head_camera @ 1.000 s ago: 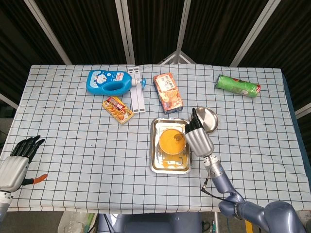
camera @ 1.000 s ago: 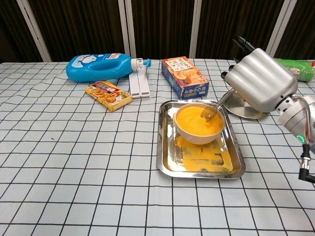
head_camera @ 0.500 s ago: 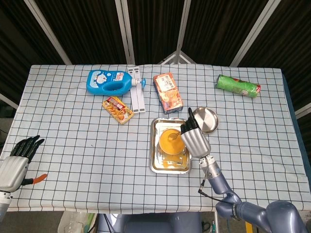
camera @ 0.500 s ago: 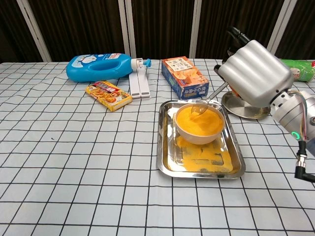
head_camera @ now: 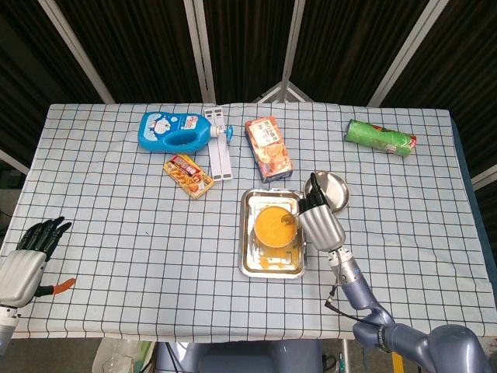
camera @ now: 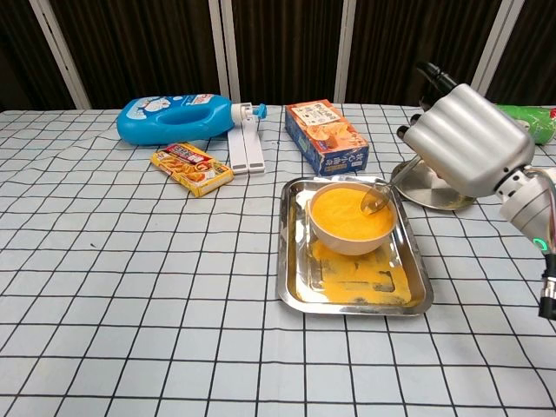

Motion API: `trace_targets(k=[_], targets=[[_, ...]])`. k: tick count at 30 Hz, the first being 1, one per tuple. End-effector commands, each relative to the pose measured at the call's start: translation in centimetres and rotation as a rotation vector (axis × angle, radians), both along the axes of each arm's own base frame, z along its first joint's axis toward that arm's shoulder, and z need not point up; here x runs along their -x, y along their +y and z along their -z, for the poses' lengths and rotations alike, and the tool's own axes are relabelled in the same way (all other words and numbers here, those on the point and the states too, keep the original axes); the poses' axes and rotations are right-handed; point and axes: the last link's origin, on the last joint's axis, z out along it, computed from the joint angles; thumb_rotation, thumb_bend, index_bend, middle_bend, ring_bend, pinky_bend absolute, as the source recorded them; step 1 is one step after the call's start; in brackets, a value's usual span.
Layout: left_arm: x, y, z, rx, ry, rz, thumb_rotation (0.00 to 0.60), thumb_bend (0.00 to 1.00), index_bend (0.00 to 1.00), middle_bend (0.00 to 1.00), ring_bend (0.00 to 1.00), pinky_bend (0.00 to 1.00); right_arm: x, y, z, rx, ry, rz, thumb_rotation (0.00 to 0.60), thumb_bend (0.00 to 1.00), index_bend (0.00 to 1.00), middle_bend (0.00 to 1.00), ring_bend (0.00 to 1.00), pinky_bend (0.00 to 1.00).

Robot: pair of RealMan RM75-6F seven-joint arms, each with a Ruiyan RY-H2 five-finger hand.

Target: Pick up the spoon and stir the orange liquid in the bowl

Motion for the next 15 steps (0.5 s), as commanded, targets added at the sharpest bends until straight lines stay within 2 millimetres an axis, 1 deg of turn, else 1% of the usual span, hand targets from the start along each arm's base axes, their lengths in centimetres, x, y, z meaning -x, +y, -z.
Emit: trace_targets(k=[1, 7, 15], targets=[[0.0, 0.0, 0.0, 0.0, 0.001, 0.002, 0.6, 0.0, 0.0, 0.0, 0.0, 0.0, 0.0, 0.1, 0.3, -0.005, 0.002, -0.007, 0.6, 0.64, 0.64, 0.55, 0.35, 0.0], [0.0, 0.0, 0.0, 0.0, 0.0, 0.003, 0.6, 0.0, 0.0, 0.0, 0.0, 0.0, -0.3, 0.8, 1.1, -0.027, 0.0, -0.02, 0.6, 0.64, 0.64, 0.55, 0.35, 0.0], [0.0, 0.0, 0.0, -0.002, -0.001, 0.006, 0.6, 0.0, 0.0, 0.0, 0.0, 0.0, -1.5, 1.5, 1.6, -0.044, -0.038, -0.041, 0.6, 0.64, 0.64, 0.55, 0.35, 0.0]])
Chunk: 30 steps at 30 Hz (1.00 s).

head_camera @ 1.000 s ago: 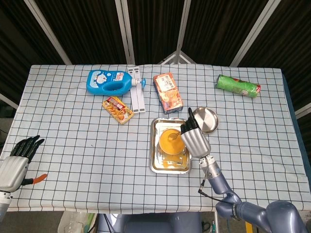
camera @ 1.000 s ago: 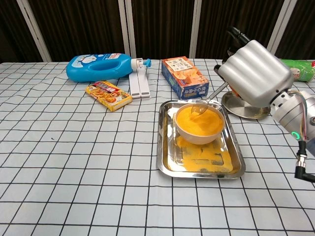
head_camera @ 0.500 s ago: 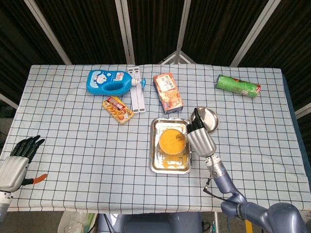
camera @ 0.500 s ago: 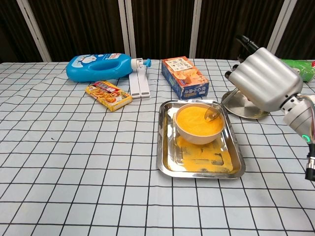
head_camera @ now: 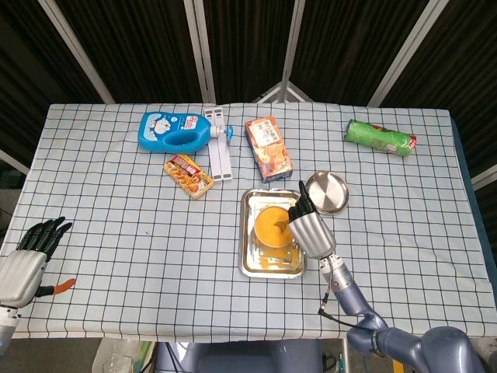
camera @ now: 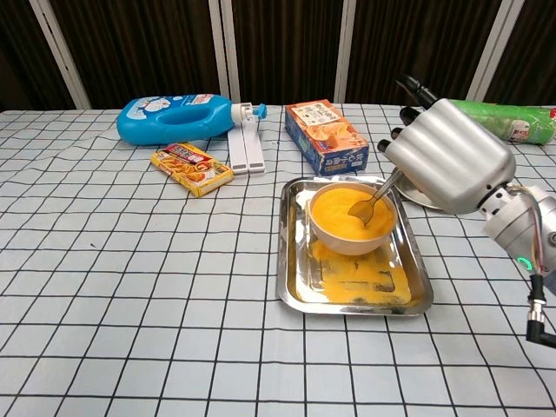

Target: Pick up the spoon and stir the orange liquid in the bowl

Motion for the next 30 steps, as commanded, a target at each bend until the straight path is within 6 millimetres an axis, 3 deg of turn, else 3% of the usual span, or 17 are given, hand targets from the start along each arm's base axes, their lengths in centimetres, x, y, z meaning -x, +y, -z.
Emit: trace_targets(k=[1, 15, 30], targets=[[0.0, 0.0, 0.0, -0.001, -0.001, 0.0, 0.6, 0.0, 0.0, 0.0, 0.0, 0.0, -0.3, 0.2, 0.1, -0.004, -0.006, -0.007, 0.6, 0.64, 0.64, 0.55, 0.35, 0.0], [0.0, 0.0, -0.1, -0.004, -0.001, 0.003, 0.6, 0.0, 0.0, 0.0, 0.0, 0.0, -1.7, 0.4, -0.8, 0.003, -0.029, -0.038, 0.6, 0.64, 0.64, 0.55, 0.35, 0.0], [0.0, 0.0, 0.0, -0.003, 0.0, 0.003, 0.6, 0.0, 0.0, 0.0, 0.0, 0.0, -1.2, 0.0, -1.5, 0.018, -0.008, -0.018, 0.6, 0.64, 0.64, 0.55, 0.35, 0.0]])
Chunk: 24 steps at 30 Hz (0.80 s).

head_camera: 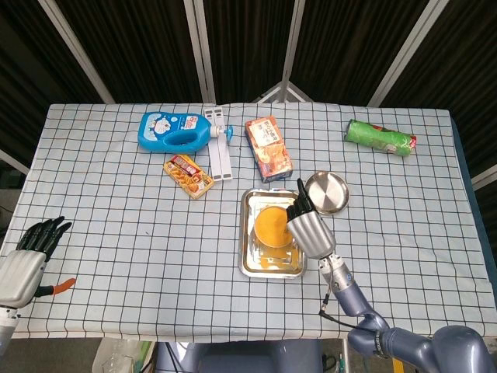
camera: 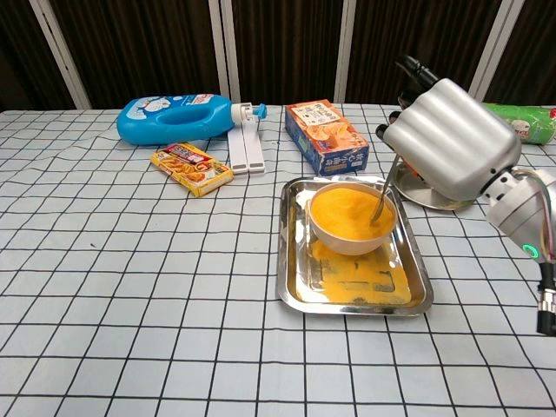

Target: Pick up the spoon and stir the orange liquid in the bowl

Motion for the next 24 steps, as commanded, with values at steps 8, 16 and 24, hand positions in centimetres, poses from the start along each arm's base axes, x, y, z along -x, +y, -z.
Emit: trace_targets(k=[8, 16, 24], targets=[[0.0, 0.1, 0.0, 0.001, 0.0, -0.004, 0.6, 0.0, 0.0, 0.0, 0.0, 0.0, -0.6, -0.5, -0.9, 0.014, -0.032, 0.0, 0.6, 0.64, 0.66, 0.55, 0.35, 0.01], [0.0, 0.1, 0.1, 0.002, 0.0, -0.005, 0.6, 0.0, 0.0, 0.0, 0.0, 0.0, -0.7, -0.4, -1.5, 0.017, -0.045, -0.003, 0.6, 0.64, 0.67, 0.55, 0.35, 0.01], [-0.1, 0.1, 0.2, 0.003, 0.004, -0.001, 0.6, 0.0, 0.0, 0.0, 0.0, 0.0, -1.5, 0.6, -0.3, -0.017, -0.049, -0.025, 0.6, 0.64, 0.68, 0.55, 0.35, 0.01]])
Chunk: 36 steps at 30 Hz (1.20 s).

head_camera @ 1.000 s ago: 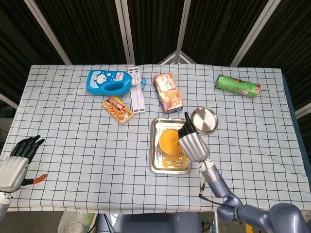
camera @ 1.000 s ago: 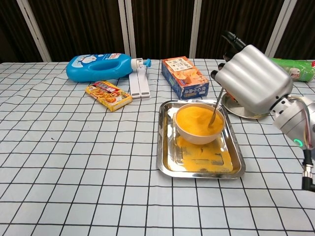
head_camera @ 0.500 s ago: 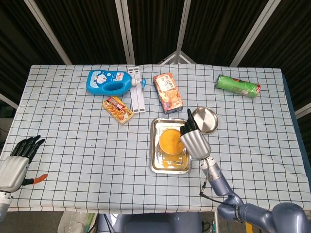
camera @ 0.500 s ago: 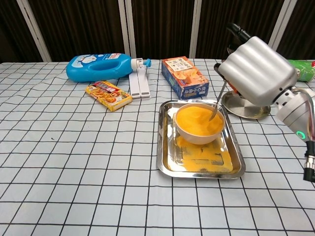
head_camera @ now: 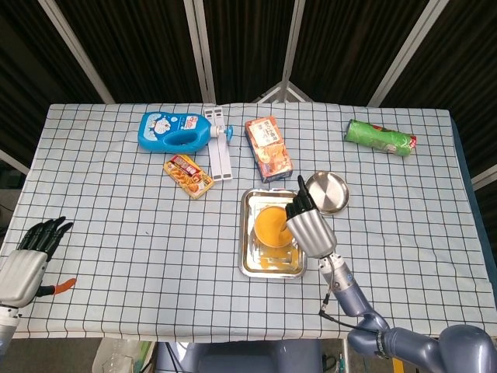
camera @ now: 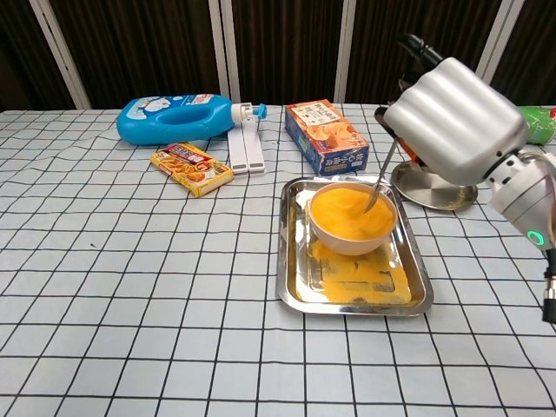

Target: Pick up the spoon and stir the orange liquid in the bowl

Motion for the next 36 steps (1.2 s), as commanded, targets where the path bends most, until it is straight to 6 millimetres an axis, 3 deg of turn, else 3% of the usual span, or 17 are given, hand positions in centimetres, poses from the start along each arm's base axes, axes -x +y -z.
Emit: trace_targets(k=[1, 13, 22, 36], targets=[[0.0, 0.0, 0.0, 0.0, 0.0, 0.0, 0.6, 0.0, 0.0, 0.0, 0.0, 0.0, -0.3, 0.4, 0.7, -0.016, -0.001, -0.007, 0.6, 0.64, 0.68, 0.55, 0.35, 0.01], [0.1, 0.1, 0.0, 0.003, -0.005, -0.008, 0.6, 0.0, 0.0, 0.0, 0.0, 0.0, -1.1, -0.1, 2.1, -0.03, 0.007, -0.022, 0.6, 0.64, 0.7, 0.55, 0.35, 0.01], [0.2, 0.1, 0.0, 0.01, -0.004, -0.015, 0.6, 0.0, 0.0, 0.0, 0.0, 0.0, 0.6, -0.5, 2.7, -0.038, 0.047, -0.004, 0.6, 0.64, 0.71, 0.55, 0.35, 0.02], [0.1, 0.1, 0.1, 0.008, 0.001, -0.012, 0.6, 0.0, 0.0, 0.0, 0.0, 0.0, 3.1, -1.6, 1.0, 0.01, 0.085, 0.031, 0.6, 0.64, 0.71, 0.55, 0.35, 0.02]])
